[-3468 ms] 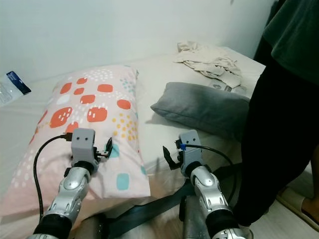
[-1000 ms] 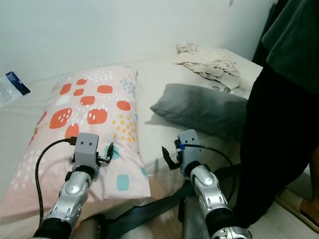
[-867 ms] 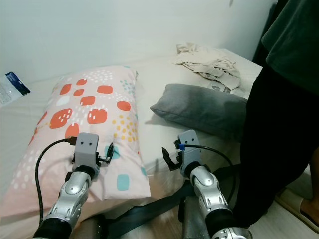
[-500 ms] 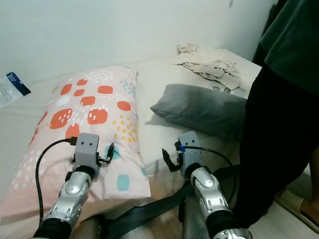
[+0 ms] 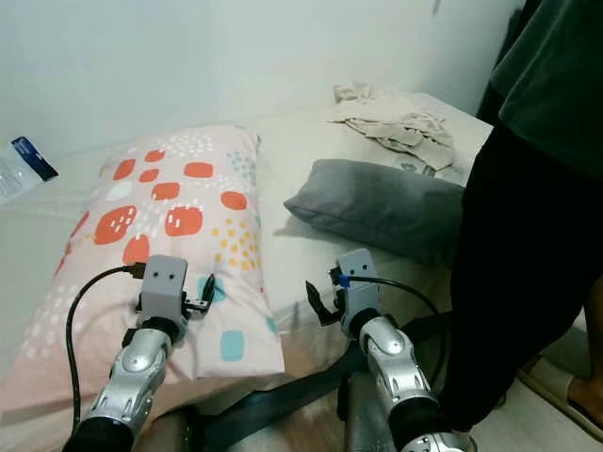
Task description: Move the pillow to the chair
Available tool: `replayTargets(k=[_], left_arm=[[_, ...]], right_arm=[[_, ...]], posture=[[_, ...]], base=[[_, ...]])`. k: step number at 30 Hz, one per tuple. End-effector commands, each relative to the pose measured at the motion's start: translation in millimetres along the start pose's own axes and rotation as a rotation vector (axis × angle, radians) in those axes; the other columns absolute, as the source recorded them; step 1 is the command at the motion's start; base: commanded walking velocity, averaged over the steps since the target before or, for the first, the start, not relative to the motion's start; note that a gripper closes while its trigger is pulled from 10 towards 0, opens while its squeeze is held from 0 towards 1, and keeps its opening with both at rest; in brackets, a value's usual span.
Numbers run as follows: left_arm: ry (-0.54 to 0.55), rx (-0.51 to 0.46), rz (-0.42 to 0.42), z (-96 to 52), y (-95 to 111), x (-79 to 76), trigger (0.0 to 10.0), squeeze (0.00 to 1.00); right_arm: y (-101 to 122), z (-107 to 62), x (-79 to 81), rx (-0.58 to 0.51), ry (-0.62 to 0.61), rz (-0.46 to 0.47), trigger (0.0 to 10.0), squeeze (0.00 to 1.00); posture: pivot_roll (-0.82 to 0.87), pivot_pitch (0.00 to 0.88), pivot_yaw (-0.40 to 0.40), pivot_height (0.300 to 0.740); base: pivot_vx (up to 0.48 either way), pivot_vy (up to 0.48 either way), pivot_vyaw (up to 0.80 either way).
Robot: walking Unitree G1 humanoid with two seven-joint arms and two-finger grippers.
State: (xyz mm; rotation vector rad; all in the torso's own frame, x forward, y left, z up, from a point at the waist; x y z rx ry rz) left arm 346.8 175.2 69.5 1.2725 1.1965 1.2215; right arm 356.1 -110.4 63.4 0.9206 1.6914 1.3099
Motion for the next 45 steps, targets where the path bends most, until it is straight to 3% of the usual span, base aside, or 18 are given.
replayTargets(k=[1, 20, 35, 45], left_arm=[[0.004, 0.068, 0.019, -6.5, -16, 4.8, 10.0, 0.0], [0.001, 0.066, 0.019, -4.0, -15, 3.6, 10.0, 0.0], [0.009, 0.066, 0.03, -5.6, -14, 9.3, 10.0, 0.0], [0.01, 0.067, 0.034, -5.9, -14, 11.0, 10.0, 0.0]], right_arm=[[2, 0.3, 3.6, -0.011, 0.01, -0.008, 10.0, 0.0], [3, -0.8, -2.0, -0.013, -0.001, -0.016, 10.0, 0.0], [-2, -1.4, 9.9, -0.006, 0.015, 0.0, 10.0, 0.0], [-1, -1.0, 5.7, -0.006, 0.008, 0.0, 10.0, 0.0]], posture=[[-0.06, 0.068, -0.049, 0.556], [-0.07, 0.066, -0.046, 0.556], [-0.05, 0.078, -0.045, 0.556], [-0.05, 0.079, -0.044, 0.556]], base=[[0.0, 0.0, 0.0], [0.0, 0.0, 0.0], [0.0, 0.0, 0.0], [0.0, 0.0, 0.0]])
Point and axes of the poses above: a point about 5 cm out from each wrist's last joint towards the gripper, its own z axis pointing out of the wrist towards the gripper, its own y axis along the axis of the wrist's last joint, x = y × z, the point moved 4 cm from there along z, pointing out of the wrist towards the gripper, and after that the axes turned 7 degrees about -z, right-handed, at the moved point
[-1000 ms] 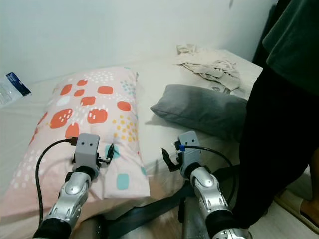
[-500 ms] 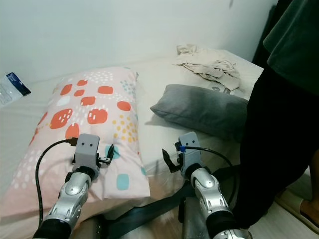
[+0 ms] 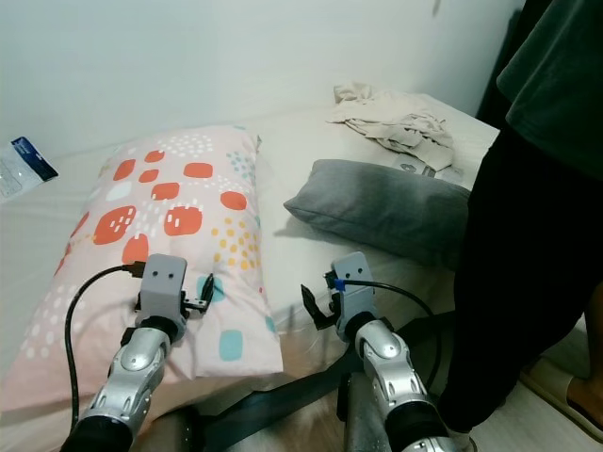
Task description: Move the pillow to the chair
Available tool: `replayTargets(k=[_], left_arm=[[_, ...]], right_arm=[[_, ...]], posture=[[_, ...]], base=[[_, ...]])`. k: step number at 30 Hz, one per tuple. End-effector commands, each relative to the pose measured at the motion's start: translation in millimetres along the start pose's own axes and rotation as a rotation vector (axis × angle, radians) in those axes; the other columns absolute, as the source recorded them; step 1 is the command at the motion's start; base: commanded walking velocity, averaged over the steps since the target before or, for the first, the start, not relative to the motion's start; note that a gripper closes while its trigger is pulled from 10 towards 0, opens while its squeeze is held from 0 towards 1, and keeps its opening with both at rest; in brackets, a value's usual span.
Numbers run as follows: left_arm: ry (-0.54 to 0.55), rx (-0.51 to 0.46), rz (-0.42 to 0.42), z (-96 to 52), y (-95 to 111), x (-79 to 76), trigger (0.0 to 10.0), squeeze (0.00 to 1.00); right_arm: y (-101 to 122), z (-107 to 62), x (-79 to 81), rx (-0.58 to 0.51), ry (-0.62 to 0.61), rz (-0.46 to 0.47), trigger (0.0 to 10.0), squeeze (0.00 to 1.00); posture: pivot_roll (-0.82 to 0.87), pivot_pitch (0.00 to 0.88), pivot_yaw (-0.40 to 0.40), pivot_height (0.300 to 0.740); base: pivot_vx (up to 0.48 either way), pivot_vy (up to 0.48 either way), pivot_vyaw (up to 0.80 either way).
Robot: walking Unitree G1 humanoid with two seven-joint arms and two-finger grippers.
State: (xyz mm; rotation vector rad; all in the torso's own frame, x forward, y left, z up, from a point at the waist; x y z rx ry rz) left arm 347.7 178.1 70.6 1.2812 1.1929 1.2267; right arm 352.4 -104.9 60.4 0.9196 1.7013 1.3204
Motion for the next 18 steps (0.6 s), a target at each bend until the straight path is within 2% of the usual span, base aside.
replayTargets(k=[1, 11, 18], left_arm=[[0.011, 0.064, 0.025, -6.7, -15, 7.5, 10.0, 0.0], [-0.004, 0.056, 0.026, -4.9, -12, 3.2, 10.0, 0.0], [0.004, 0.052, 0.031, -4.2, -11, 7.3, 10.0, 0.0]], right_arm=[[1, -0.5, -1.3, -0.008, -0.004, -0.005, 10.0, 0.0], [7, 1.3, -5.6, -0.022, -0.016, -0.013, 10.0, 0.0], [11, 1.8, -25.0, -0.028, -0.07, -0.008, 10.0, 0.0]], posture=[[-0.05, 0.079, -0.044, 0.556], [-0.05, 0.069, -0.045, 0.556], [-0.04, 0.059, -0.046, 0.556]], base=[[0.0, 0.0, 0.0], [0.0, 0.0, 0.0], [0.0, 0.0, 0.0]])
Point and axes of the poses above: a point about 5 cm out from each wrist's last joint towards the gripper, its own z axis pointing out of the wrist towards the gripper, its own y axis along the axis of the wrist's last joint, x = y × z, the point moved 4 cm from there along z, pointing out of the wrist towards the gripper, and after that the axes turned 7 degrees about -z, right-handed, at the moved point
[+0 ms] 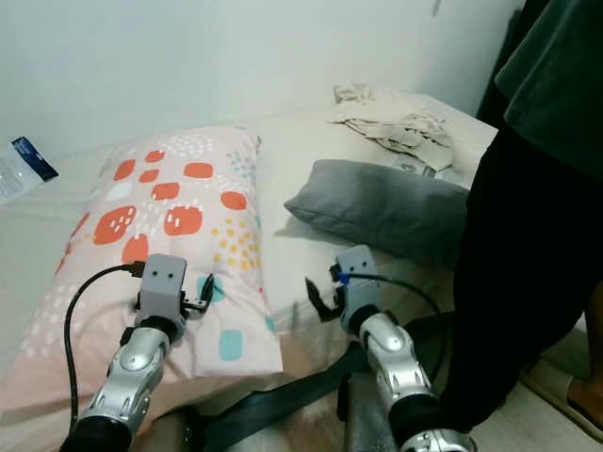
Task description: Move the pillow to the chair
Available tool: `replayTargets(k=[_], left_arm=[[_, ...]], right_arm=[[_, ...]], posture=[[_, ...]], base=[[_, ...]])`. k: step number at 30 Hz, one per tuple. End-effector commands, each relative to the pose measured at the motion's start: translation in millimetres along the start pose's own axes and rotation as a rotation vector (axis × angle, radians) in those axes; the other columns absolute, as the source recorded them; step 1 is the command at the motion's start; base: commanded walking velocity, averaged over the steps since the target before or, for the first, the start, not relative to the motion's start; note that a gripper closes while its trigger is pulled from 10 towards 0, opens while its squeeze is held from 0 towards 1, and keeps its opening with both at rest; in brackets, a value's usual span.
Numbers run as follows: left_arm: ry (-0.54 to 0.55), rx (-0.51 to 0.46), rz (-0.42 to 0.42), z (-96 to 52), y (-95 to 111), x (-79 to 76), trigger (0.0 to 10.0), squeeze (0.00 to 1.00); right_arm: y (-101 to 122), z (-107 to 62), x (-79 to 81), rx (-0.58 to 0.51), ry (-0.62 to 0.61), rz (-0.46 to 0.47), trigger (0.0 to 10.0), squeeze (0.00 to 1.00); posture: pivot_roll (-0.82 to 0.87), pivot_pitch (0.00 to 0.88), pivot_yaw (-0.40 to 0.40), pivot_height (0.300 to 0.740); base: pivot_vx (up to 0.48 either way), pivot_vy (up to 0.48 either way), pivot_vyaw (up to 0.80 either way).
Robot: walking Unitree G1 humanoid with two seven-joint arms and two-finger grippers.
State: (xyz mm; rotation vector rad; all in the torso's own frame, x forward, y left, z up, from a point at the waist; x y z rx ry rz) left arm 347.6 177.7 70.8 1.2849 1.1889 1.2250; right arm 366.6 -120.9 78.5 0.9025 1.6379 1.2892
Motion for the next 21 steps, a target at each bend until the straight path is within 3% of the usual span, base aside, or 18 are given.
replayTargets(k=[1, 21], left_arm=[[0.009, 0.053, 0.03, -4.6, -11.3, 8.1, 10.0, 0.0], [0.005, 0.059, 0.028, -6.8, -13.5, 5.3, 10.0, 0.0]], right_arm=[[-3.8, -1.5, -4.2, 0.005, -0.02, 0.024, 10.0, 0.0], [-6.3, -2.9, -3.8, 0.009, -0.018, 0.029, 10.0, 0.0]], posture=[[-0.04, 0.058, -0.045, 0.556], [-0.05, 0.067, -0.049, 0.556]], base=[[0.0, 0.0, 0.0], [0.0, 0.0, 0.0]])
Point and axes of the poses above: a point about 5 cm out from each wrist's last joint towards the gripper, its own z axis pointing out of the wrist towards the gripper, its own y axis along the axis of the wrist's last joint, x = y × z, the point moved 4 cm from there along z, pointing out of the wrist towards the gripper, and after that the axes turned 7 degrees about -z, right-handed, at the moved point
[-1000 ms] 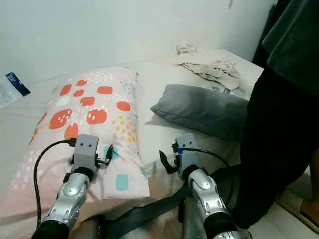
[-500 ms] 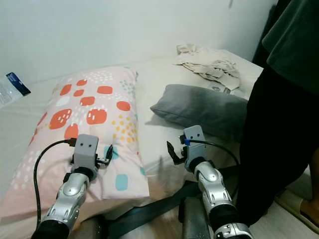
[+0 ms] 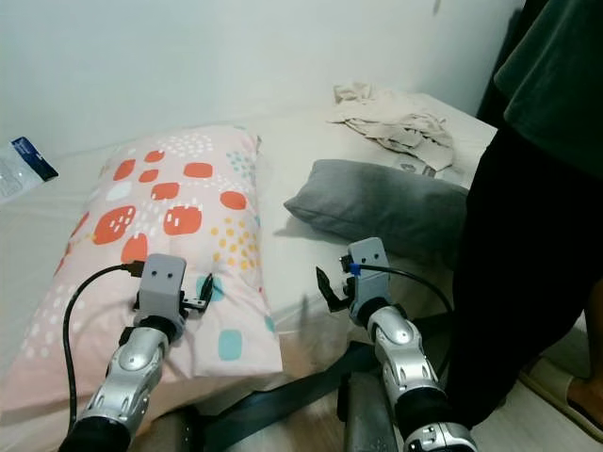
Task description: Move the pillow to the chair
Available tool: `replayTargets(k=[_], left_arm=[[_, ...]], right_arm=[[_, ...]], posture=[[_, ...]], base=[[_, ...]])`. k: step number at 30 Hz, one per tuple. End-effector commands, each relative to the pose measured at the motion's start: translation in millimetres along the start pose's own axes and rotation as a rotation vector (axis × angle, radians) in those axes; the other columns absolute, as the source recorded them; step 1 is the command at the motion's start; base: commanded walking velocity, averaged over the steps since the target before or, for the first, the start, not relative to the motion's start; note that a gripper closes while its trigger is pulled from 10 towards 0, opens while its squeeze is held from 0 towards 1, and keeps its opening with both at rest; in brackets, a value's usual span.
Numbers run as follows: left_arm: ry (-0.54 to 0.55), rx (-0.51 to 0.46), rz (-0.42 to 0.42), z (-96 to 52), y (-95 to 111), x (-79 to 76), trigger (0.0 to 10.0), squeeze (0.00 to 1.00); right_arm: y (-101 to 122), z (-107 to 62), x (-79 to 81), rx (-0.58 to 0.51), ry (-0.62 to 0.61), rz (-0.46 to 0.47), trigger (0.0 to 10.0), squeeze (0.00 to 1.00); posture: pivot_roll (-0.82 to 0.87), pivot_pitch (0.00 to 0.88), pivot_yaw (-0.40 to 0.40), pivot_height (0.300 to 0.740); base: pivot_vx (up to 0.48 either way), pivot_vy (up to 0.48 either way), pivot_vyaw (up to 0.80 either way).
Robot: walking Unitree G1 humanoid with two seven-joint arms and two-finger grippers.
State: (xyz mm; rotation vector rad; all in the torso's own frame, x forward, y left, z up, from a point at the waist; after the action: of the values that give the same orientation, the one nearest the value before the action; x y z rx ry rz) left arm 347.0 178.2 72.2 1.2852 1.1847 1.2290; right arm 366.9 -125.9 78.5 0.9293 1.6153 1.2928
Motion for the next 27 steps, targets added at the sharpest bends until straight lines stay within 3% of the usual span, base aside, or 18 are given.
replayTargets(k=[1, 27], left_arm=[[0.004, 0.062, 0.025, -6.2, -15, 4.7, 10.0, 0.0], [0.011, 0.062, 0.037, -6.6, -13, 10.1, 10.0, 0.0]], right_arm=[[-5, -1.4, 0.7, 0.012, 0.001, 0.008, 10.0, 0.0], [-8, 0.2, 10.8, 0.018, 0.02, 0.021, 10.0, 0.0]], posture=[[-0.05, 0.067, -0.049, 0.556], [-0.03, 0.071, -0.049, 0.556]], base=[[0.0, 0.0, 0.0], [0.0, 0.0, 0.0]])
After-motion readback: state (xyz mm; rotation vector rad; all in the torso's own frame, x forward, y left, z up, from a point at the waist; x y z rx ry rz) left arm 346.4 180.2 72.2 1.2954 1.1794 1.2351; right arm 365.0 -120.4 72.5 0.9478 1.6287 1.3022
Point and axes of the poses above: a point about 5 cm out from each wrist's last joint towards the gripper, its own z axis pointing out of the wrist towards the gripper, its own y axis along the axis of the wrist's last joint, x = y × z, the point moved 4 cm from there along z, pointing out of the wrist towards the gripper, and after that the axes turned 7 degrees about -z, right-handed, at the moved point
